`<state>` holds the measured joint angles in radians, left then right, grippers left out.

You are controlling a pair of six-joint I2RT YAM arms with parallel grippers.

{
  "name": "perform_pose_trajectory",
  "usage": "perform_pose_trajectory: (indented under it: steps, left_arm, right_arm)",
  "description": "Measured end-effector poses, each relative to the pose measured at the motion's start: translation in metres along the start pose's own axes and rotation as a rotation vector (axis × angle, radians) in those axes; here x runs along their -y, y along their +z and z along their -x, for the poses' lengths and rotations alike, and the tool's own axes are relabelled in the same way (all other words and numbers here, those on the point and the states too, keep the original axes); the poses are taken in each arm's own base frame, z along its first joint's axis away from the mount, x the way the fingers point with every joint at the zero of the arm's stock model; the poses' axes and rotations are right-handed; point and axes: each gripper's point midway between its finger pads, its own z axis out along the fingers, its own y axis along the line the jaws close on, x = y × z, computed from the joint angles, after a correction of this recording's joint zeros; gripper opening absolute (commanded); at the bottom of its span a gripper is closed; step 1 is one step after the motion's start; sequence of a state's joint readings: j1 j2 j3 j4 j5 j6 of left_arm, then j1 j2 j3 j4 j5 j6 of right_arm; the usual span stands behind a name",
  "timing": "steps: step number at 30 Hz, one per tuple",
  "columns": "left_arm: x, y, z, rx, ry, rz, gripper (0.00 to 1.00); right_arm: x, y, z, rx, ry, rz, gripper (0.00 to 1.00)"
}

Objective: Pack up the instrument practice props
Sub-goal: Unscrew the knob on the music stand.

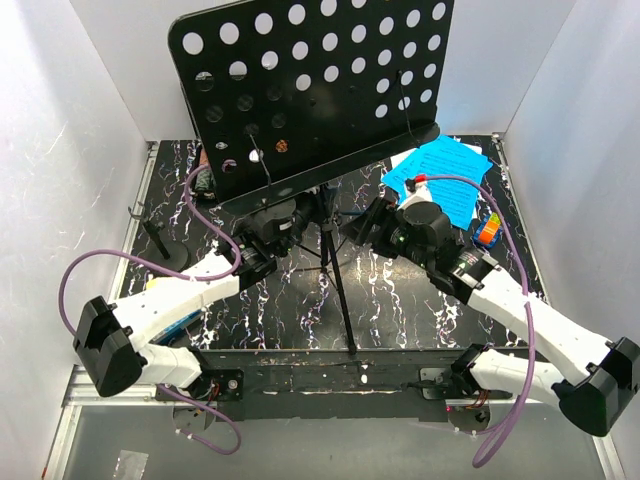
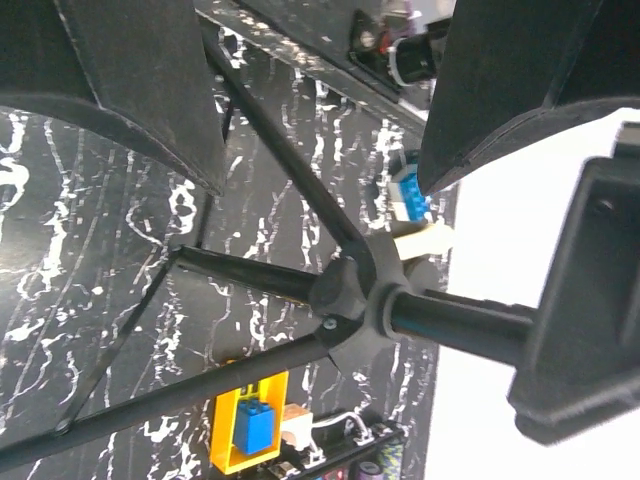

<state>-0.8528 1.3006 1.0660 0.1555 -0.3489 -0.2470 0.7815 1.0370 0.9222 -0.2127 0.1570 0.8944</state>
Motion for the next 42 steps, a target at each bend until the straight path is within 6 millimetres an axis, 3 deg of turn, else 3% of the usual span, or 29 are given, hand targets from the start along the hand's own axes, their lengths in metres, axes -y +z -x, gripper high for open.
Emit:
perform_pose_trajectory:
  steps: [9, 19, 29, 35, 40, 42]
  left_arm:
    - [0.019, 0.006, -0.007, 0.038, 0.022, 0.109, 0.0]
    - [0.014, 0.021, -0.005, 0.071, 0.012, 0.212, 0.0]
    - [0.012, 0.027, -0.004, 0.091, 0.007, 0.25, 0.0]
    - [0.012, 0.027, -0.004, 0.091, 0.006, 0.251, 0.0]
    - [0.012, 0.027, -0.004, 0.093, 0.005, 0.25, 0.0]
    - [0.012, 0.027, -0.004, 0.094, 0.005, 0.251, 0.0]
  right_arm:
    - [0.008, 0.011, 0.02, -0.064, 0.273, 0.049, 0.76]
    - [0.012, 0.025, 0.015, -0.159, 0.405, 0.101, 0.67]
    - [0.024, 0.042, 0.031, -0.16, 0.56, 0.126, 0.68]
    - [0.023, 0.053, 0.032, -0.201, 0.615, 0.16, 0.49]
    - [0.018, 0.057, 0.034, -0.226, 0.635, 0.203, 0.49]
    - [0.017, 0.058, 0.034, -0.235, 0.638, 0.21, 0.44]
